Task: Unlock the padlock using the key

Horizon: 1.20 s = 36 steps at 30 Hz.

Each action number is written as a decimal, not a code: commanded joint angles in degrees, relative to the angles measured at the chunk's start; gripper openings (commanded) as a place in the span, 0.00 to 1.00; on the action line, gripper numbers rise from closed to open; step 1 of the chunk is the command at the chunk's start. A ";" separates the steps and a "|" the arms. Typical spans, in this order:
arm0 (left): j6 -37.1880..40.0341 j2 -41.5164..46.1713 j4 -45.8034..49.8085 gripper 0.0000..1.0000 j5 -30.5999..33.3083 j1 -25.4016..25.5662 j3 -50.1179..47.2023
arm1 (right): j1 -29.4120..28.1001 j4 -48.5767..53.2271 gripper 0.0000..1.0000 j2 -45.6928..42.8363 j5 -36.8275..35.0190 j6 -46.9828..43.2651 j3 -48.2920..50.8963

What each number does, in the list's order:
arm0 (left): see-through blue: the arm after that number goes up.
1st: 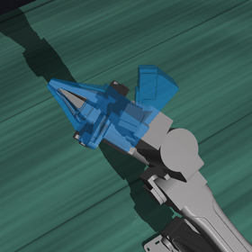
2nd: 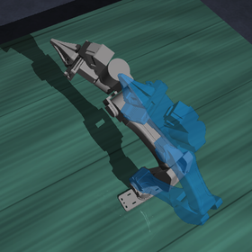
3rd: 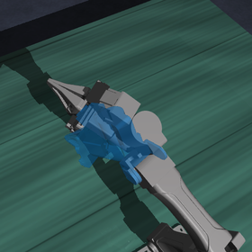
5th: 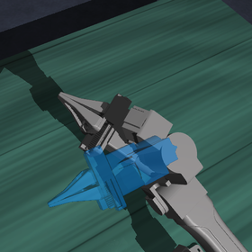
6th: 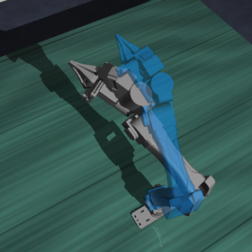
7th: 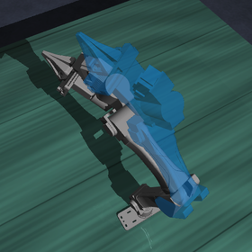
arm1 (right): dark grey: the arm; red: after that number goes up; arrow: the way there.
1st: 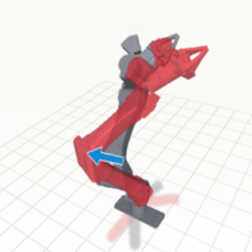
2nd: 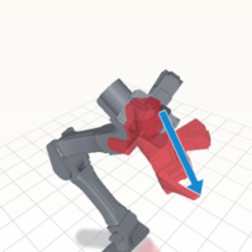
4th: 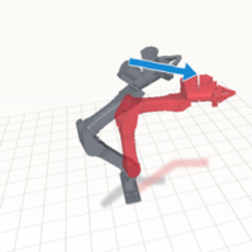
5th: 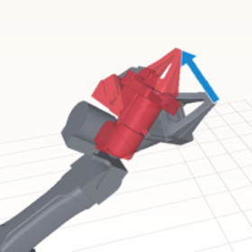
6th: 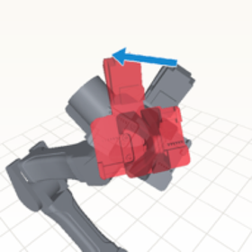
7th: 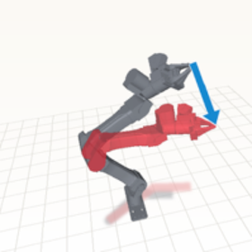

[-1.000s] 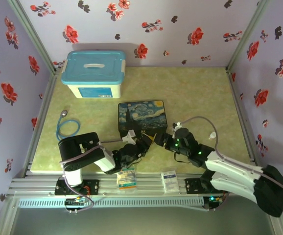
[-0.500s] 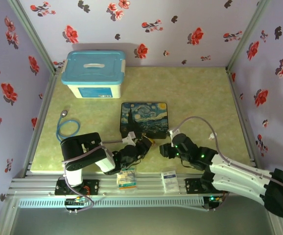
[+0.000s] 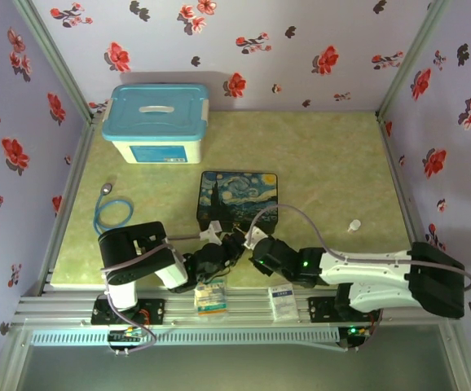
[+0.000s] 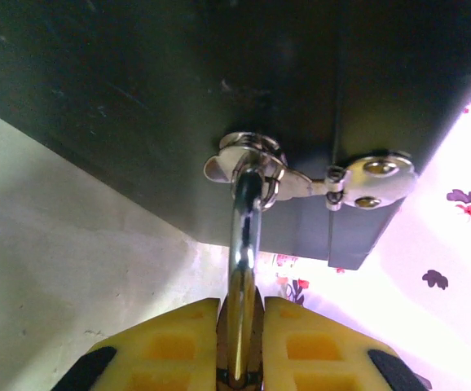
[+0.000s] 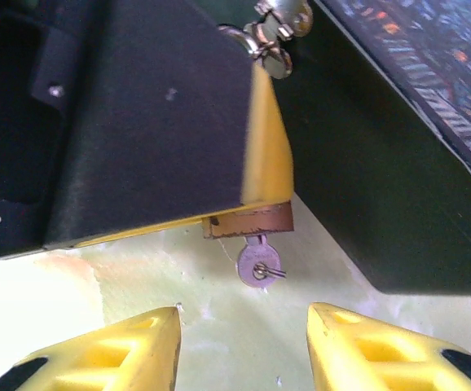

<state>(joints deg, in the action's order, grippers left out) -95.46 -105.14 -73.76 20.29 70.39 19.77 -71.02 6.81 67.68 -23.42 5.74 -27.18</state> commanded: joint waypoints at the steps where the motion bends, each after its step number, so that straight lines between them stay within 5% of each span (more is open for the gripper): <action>1: 0.91 1.44 -1.31 0.00 0.54 -0.07 -1.00 | -1.33 -4.42 0.44 2.72 -4.47 -6.79 -1.29; 9: 0.84 1.65 -1.35 0.00 0.27 0.09 -0.94 | -2.11 -7.79 0.32 11.96 -10.79 -12.06 -5.64; 17: 0.45 2.00 -1.48 0.00 0.07 0.36 -1.11 | -2.02 -12.09 0.17 12.30 -9.06 -8.95 -4.28; 24: 0.76 2.91 -1.48 0.00 -0.56 0.34 -2.08 | 0.90 -20.00 0.11 6.32 3.77 -0.42 2.99; 30: 2.49 3.35 -1.31 0.00 -0.72 0.36 -2.29 | 10.36 -30.14 0.11 -2.64 20.47 8.49 12.61; 36: 4.03 2.23 -1.04 0.00 -1.02 0.30 -2.29 | 11.17 -26.63 0.11 -2.08 21.67 8.74 11.65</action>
<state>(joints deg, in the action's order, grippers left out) -94.30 -103.11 -73.67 19.22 70.52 17.80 -60.27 -18.98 64.77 -4.73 11.79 -15.14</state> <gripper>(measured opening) 0.137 0.108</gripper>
